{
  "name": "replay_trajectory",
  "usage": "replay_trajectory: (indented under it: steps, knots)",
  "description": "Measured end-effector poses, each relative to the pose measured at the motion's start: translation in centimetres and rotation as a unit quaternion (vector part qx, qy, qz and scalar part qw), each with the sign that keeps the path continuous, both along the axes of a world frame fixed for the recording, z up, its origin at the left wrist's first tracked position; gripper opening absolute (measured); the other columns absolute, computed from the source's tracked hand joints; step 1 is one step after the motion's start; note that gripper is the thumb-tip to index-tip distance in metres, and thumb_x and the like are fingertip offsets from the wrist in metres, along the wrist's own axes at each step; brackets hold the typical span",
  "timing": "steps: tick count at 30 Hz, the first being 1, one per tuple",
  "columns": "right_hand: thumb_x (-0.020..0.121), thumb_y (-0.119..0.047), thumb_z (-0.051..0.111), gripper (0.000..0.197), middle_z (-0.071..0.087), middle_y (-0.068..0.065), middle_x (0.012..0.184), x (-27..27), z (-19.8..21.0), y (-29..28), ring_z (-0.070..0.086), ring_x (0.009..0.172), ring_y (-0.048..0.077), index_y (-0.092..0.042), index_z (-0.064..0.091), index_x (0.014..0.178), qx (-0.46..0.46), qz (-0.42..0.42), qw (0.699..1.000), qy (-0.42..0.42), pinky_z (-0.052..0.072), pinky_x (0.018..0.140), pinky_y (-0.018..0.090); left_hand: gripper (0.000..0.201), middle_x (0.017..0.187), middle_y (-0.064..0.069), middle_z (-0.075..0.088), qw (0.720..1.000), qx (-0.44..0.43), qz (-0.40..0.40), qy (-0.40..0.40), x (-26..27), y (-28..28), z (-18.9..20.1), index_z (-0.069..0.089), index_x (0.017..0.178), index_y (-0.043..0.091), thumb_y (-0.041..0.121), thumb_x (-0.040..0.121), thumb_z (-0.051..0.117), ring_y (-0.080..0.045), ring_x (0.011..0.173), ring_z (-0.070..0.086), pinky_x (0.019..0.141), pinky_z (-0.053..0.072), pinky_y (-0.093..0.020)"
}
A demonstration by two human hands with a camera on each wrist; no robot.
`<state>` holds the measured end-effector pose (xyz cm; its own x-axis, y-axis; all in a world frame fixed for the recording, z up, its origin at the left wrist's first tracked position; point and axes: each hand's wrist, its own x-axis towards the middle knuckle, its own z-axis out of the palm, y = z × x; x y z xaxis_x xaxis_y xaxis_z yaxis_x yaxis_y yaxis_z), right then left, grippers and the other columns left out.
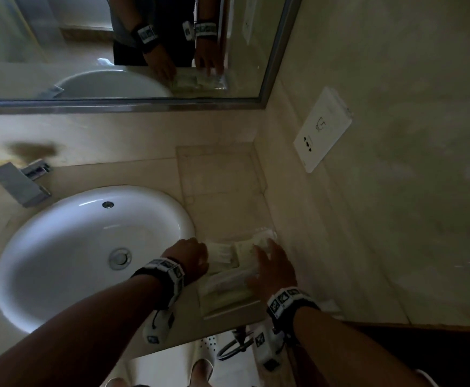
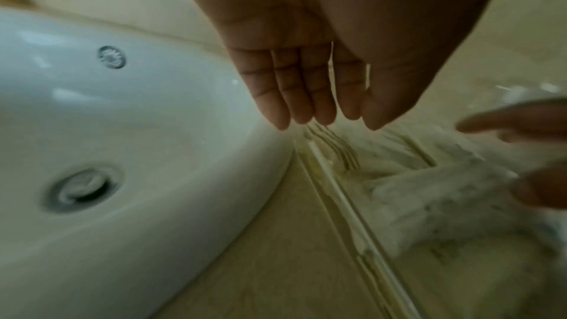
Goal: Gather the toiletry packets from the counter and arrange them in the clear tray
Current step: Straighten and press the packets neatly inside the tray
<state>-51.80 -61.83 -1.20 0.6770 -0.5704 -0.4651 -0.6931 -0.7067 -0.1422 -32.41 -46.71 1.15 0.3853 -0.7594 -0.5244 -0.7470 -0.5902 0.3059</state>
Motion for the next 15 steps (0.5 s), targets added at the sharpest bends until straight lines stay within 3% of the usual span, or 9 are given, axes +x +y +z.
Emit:
replay_trajectory:
  steps: [3,6,11,15]
  knots:
    - [0.088,-0.058,0.054,0.085,-0.012,0.001,0.165,0.4,-0.9,-0.7,-0.005,0.152,0.026,-0.032,0.01,0.156,-0.001,0.105,0.994,0.004,0.013,0.121,0.041,0.049,0.14,-0.003,0.041,0.992,-0.036,-0.114,-0.029,-1.6,-0.9,-0.5,0.048,0.131,0.026,0.045,0.086,0.055,-0.026,0.128,0.039,0.103,0.044,-0.043]
    - [0.086,-0.068,0.05,0.091,-0.016,0.0,0.165,0.6,-2.1,-1.4,-0.009,0.152,0.026,-0.034,0.003,0.157,-0.005,0.139,0.99,0.021,0.009,0.121,0.044,0.061,0.152,-0.004,0.026,0.976,-0.057,-0.196,-0.08,-3.3,-2.0,-0.6,0.039,0.138,0.024,0.045,0.084,0.059,-0.03,0.139,0.025,0.107,0.038,-0.048]
    - [0.08,-0.075,0.048,0.095,-0.005,0.003,0.166,0.5,-4.0,-1.8,0.0,0.152,0.03,-0.038,0.004,0.155,-0.03,0.161,0.986,0.007,0.015,0.119,0.05,0.065,0.156,-0.003,0.019,0.976,-0.024,-0.194,-0.099,-4.0,-2.2,-2.2,0.03,0.143,0.028,0.047,0.086,0.054,-0.03,0.142,0.02,0.109,0.032,-0.049]
    - [0.08,-0.074,0.049,0.094,0.001,0.004,0.165,-0.1,-4.7,-1.7,0.004,0.151,0.03,-0.037,0.005,0.154,-0.025,0.156,0.987,-0.029,0.014,0.119,0.048,0.065,0.153,-0.007,0.023,0.979,0.004,-0.175,-0.107,-4.5,-1.3,-3.4,0.027,0.145,0.026,0.051,0.089,0.047,-0.033,0.133,0.031,0.102,0.037,-0.047]
